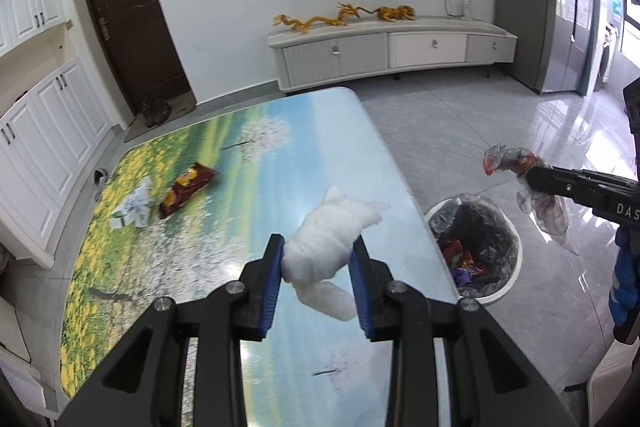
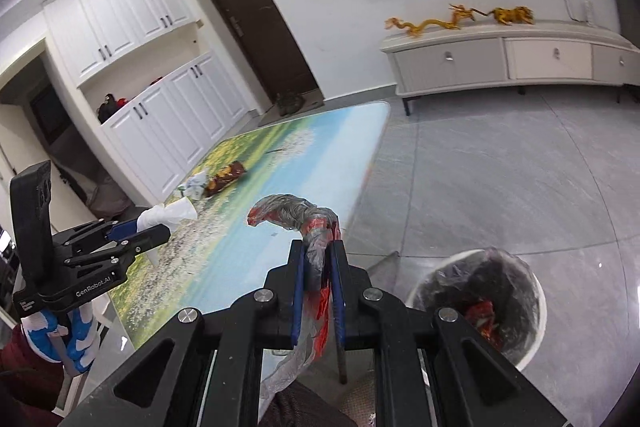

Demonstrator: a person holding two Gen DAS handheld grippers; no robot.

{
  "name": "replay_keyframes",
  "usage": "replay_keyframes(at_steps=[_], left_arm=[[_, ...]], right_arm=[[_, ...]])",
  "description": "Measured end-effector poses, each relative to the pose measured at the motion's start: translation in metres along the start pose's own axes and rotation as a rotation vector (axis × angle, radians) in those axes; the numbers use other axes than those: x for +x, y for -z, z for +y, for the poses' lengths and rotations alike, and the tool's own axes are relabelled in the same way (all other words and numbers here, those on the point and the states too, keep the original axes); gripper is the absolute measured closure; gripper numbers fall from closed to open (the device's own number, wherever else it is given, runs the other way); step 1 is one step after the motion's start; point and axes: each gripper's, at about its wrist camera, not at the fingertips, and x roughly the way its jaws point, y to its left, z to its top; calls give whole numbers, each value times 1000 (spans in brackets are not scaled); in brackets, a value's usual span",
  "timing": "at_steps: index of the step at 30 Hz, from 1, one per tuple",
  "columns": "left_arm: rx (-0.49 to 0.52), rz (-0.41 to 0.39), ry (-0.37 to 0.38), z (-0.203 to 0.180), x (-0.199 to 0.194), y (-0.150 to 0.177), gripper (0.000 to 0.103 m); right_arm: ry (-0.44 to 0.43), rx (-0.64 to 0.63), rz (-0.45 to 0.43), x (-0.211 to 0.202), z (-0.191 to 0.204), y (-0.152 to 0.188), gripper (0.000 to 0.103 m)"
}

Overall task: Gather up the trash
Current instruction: 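Carry the white bag and clear wrapper over the bin and open both grippers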

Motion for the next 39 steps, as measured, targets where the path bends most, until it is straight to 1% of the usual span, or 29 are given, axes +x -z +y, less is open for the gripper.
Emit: replay_keyframes(at_steps=[8, 13, 19, 24, 33, 39], left_arm=[[95, 33, 78, -48, 25, -11, 73], [150, 54, 113, -72, 39, -14, 73], [202, 71, 159, -99, 54, -20, 72], [217, 101, 200, -117, 70, -25, 72], [248, 137, 241, -146, 97, -32, 72], [246, 159, 270, -159, 113, -42, 72]], right_arm=[[85, 102, 11, -13, -47, 20, 91], [118, 190, 20, -20, -77, 35, 91], [150, 246, 43, -20, -96, 47, 91], [176, 289, 61, -17, -110, 55, 91], [218, 366, 93, -5, -131, 63, 91], [245, 398, 118, 9, -143, 66, 90]])
